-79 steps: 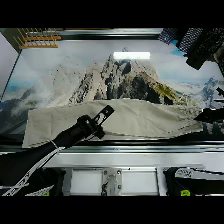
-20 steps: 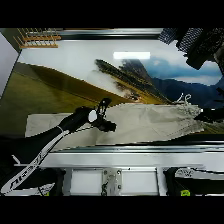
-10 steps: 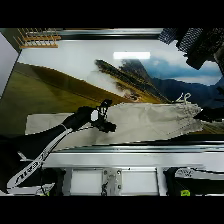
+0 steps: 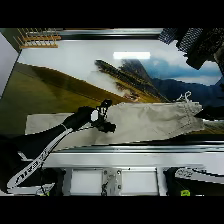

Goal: Fold the clothes and pants, and hang the long-sleeved shirts on hangers.

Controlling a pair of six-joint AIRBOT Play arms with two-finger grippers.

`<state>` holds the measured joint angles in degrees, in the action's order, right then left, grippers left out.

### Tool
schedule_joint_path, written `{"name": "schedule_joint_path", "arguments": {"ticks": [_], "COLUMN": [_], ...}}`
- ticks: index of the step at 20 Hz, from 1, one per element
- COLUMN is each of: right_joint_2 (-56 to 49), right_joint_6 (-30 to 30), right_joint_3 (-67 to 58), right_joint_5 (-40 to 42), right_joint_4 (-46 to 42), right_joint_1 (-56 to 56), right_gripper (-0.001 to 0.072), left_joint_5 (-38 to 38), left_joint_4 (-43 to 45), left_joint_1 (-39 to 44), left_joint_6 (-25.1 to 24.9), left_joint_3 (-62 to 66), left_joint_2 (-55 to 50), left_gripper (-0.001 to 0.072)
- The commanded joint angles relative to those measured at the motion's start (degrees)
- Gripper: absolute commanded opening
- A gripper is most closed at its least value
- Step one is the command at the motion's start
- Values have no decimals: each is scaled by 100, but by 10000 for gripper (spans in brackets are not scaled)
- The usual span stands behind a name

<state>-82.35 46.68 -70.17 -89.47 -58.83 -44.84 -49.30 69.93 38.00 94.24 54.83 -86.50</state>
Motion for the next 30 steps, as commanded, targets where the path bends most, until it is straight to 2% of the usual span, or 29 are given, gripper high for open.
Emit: {"name": "schedule_joint_path", "arguments": {"ticks": [1, 9, 17, 24, 30], "right_joint_2": [212, 754, 1191, 1342, 1375], "right_joint_6": [-240, -251, -251, -232, -227], "right_joint_3": [-85, -160, -162, -354, -826], "right_joint_5": [-579, -1622, -1620, -1620, -1602], "right_joint_4": [785, 2498, 3674, 3790, 4557], "right_joint_1": [4, 4, 131, 1473, 2577], "right_gripper": [19, 19, 19, 19, 18], "left_joint_5": [-13, -15, -13, -15, -15], "left_joint_4": [0, 0, 0, 0, -2], "left_joint_1": [0, 0, 0, 0, 0], "left_joint_6": [11, 13, 13, 13, 13], "left_joint_3": [4, 4, 4, 4, 4], "left_joint_2": [-4, -4, -4, -4, -4], "left_gripper": [4, 4, 4, 4, 4]}}
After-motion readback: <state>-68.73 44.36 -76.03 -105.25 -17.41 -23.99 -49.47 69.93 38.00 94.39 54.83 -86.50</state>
